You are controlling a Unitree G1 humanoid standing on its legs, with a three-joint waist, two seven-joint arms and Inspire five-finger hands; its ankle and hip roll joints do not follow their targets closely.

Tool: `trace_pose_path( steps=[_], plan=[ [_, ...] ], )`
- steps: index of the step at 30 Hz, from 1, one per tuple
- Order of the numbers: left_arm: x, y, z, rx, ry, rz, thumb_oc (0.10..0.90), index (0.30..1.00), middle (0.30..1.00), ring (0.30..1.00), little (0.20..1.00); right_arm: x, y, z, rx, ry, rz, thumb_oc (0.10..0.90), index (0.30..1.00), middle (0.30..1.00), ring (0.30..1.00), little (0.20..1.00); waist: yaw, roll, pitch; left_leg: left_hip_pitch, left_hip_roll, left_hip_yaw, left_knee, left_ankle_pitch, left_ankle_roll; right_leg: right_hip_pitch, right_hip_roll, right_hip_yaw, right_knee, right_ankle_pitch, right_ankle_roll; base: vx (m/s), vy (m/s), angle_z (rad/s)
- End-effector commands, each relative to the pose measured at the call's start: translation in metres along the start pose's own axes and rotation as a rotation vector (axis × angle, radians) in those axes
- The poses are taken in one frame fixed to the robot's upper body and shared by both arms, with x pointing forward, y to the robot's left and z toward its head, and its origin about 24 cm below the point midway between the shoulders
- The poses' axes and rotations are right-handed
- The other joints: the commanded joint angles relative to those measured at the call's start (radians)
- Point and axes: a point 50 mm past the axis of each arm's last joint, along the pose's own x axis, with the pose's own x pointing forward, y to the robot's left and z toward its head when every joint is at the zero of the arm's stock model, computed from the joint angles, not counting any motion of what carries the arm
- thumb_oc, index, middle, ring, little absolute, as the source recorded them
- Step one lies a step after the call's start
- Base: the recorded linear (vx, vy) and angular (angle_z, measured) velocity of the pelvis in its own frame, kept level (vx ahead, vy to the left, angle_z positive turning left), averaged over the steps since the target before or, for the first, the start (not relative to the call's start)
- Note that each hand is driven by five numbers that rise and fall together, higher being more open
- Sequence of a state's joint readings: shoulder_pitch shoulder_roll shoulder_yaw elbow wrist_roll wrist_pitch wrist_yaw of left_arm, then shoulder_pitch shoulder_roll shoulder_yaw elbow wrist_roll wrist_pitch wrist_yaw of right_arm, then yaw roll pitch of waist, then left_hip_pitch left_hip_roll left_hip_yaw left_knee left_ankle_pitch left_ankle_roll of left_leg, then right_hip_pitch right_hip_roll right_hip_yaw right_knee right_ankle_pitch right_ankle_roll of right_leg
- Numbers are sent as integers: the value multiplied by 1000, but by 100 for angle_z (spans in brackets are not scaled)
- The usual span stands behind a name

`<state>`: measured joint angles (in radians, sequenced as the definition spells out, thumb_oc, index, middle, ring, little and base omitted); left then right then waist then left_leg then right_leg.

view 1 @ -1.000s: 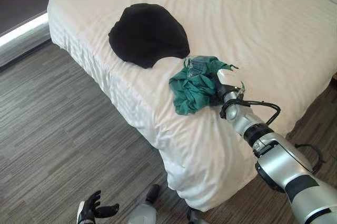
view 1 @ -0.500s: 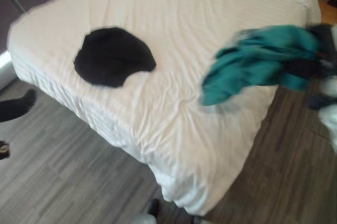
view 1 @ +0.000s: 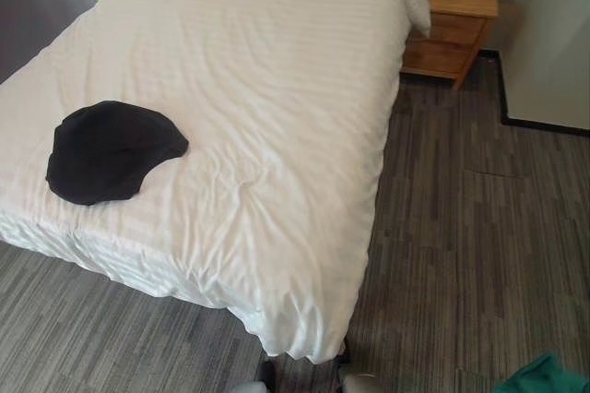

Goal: Pick up bed clothes into laundry basket.

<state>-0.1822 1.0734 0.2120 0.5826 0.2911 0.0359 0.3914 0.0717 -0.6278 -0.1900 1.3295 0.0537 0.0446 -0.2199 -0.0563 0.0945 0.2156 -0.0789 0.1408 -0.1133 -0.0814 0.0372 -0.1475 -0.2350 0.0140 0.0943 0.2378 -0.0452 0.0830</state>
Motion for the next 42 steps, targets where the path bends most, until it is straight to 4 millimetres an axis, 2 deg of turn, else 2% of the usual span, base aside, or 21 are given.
trace_pose_path(
  steps=[1,2,5,6,9,12,13,18,19,21,27,30,31,32,33,34,35,36,37,40,42],
  plan=[
    [27,70,7,155,-36,271,800,900,900,900,900,2,-18,-8,-32,-19,-32,400,300,300,300,300,2,-93,-64,-36,-52,20,-6,44,21,277,-113,10,-287,-2,66,57,166,-11],
    [36,64,22,206,-42,253,800,900,900,900,900,-5,8,-43,-66,105,68,400,300,300,300,300,-37,-80,-78,-12,-57,39,-6,31,24,257,-120,10,-263,0,68,68,224,-11],
    [45,61,23,295,-24,211,800,900,900,900,900,-18,35,-76,-152,213,186,400,300,300,300,300,-47,-82,-76,11,-69,70,-6,15,30,249,-141,31,-281,24,86,70,236,-39],
    [48,60,18,339,4,189,800,900,900,900,900,-22,42,-84,-193,234,222,400,300,300,300,300,-54,-83,-72,12,-70,89,-6,11,32,242,-152,37,-295,40,95,66,235,-53],
    [55,65,14,402,36,172,800,900,900,900,900,-24,50,-83,-219,219,251,400,300,300,300,300,-57,-90,-69,5,-74,114,-6,2,39,226,-163,50,-315,64,108,19,137,-22],
    [59,69,15,422,44,176,800,900,900,900,900,-24,54,-79,-227,201,261,400,300,300,300,300,-53,-94,-67,1,-75,125,-6,0,40,213,-168,51,-320,72,116,6,80,-10],
    [63,80,10,490,69,164,800,900,900,900,900,-22,57,-66,-240,156,270,400,300,300,300,300,-57,-94,-62,-11,-77,141,-6,-2,45,188,-173,58,-325,86,125,15,101,-3],
    [72,95,14,542,89,160,800,900,900,900,900,-22,66,-51,-251,100,297,400,300,300,300,300,-47,-108,-55,-34,-78,163,-6,-3,50,152,-183,56,-325,101,138,7,123,-5],
    [75,104,19,520,92,182,800,900,900,900,900,-20,66,-36,-243,52,294,400,300,300,300,300,-48,-111,-43,-53,-77,168,-6,-2,52,130,-185,51,-325,108,145,-10,103,-3],
    [80,116,30,512,69,226,800,900,900,900,900,-21,72,-27,-233,16,305,400,300,300,300,300,-41,-127,-33,-77,-78,170,-6,0,54,104,-185,49,-325,118,150,-16,122,1],
    [82,156,40,568,45,336,800,900,900,900,900,-24,80,-25,-239,-13,330,400,300,300,300,300,-32,-152,-9,-139,-77,167,-6,4,59,35,-186,45,-325,156,164,15,101,-2],
    [81,166,44,583,25,370,800,900,900,900,900,-26,84,-27,-231,-11,340,400,300,300,300,300,-24,-160,0,-157,-78,160,-6,6,59,20,-189,43,-325,165,167,14,53,-4],
    [81,166,44,584,26,370,800,900,900,900,900,-26,84,-27,-231,-11,341,400,300,300,300,300,-25,-160,-2,-159,-79,160,-6,6,59,18,-189,43,-325,165,167,14,66,-2],
    [84,166,69,553,-41,424,800,900,900,900,900,-35,113,10,-288,-106,383,400,300,300,300,300,7,-151,10,-176,-83,147,-6,7,60,9,-191,34,-325,163,168,25,67,1],
    [88,163,90,538,-76,436,800,900,900,900,900,-42,125,8,-305,-130,416,400,300,300,300,300,13,-153,13,-197,-87,132,-6,9,62,-6,-198,27,-325,162,167,49,129,11],
    [92,167,89,549,-36,433,800,900,900,900,900,-38,117,0,-283,-102,409,400,300,300,300,300,-1,-151,21,-216,-93,126,-6,9,63,-29,-202,24,-325,168,170,41,116,34],
    [94,172,93,568,-32,437,800,900,900,900,900,-36,114,2,-284,-106,401,400,300,300,300,300,-4,-153,23,-230,-94,124,-6,12,62,-42,-202,22,-325,171,174,25,83,52],
    [95,176,97,571,-38,445,800,900,900,900,900,-38,117,2,-280,-105,410,400,300,300,300,300,-1,-161,22,-233,-95,123,-6,13,63,-45,-203,21,-325,172,174,13,69,38],
    [98,170,95,611,-15,394,800,900,900,900,900,-39,121,14,-282,-148,416,400,300,300,300,300,-6,-169,25,-261,-97,119,-6,17,64,-77,-201,25,-325,188,179,4,70,8],
    [101,159,88,653,32,310,800,900,900,900,900,-38,119,29,-258,-179,405,400,300,300,300,300,-9,-173,34,-301,-103,123,-6,26,64,-122,-195,19,-325,202,179,-17,88,-8],
    [103,150,93,667,42,273,800,900,900,900,900,-38,117,47,-251,-222,383,400,300,300,300,300,-9,-179,42,-336,-102,128,-6,33,63,-156,-189,4,-325,207,179,-18,58,0]
  ],
)
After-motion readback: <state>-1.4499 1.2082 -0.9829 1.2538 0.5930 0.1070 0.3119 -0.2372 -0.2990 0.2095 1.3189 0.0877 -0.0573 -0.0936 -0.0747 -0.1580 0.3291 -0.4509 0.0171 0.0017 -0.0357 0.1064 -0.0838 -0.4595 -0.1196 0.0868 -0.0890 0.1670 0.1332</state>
